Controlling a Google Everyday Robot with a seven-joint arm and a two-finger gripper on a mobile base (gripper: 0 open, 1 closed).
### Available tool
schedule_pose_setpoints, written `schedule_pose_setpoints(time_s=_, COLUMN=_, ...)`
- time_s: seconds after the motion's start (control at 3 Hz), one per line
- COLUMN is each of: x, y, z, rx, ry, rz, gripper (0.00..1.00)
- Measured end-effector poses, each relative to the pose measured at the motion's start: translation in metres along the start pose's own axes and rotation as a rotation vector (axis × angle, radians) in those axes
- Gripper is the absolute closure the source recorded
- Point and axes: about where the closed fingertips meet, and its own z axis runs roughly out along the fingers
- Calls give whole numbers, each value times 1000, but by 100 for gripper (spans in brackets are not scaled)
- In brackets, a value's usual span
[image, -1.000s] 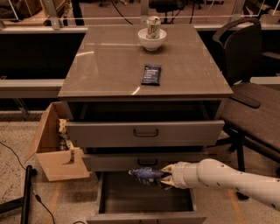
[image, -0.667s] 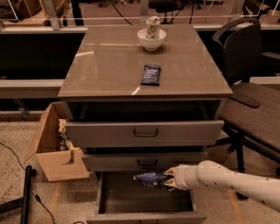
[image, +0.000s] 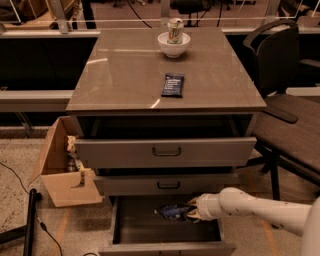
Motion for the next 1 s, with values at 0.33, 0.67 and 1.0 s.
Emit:
schedule_pose_setpoints(time_s=0.33, x=21, y=10, z=30, rx=-18, ry=21, rz=30, gripper=80)
schedule_pose_setpoints(time_s=0.67, x=29, y=16, z=54, rx=-36, ry=19, rz=58, gripper=57)
schedule_pose_setpoints(time_s=1.0, x=32, y=20, z=67, rx=-50, ry=14, rz=78, gripper=35)
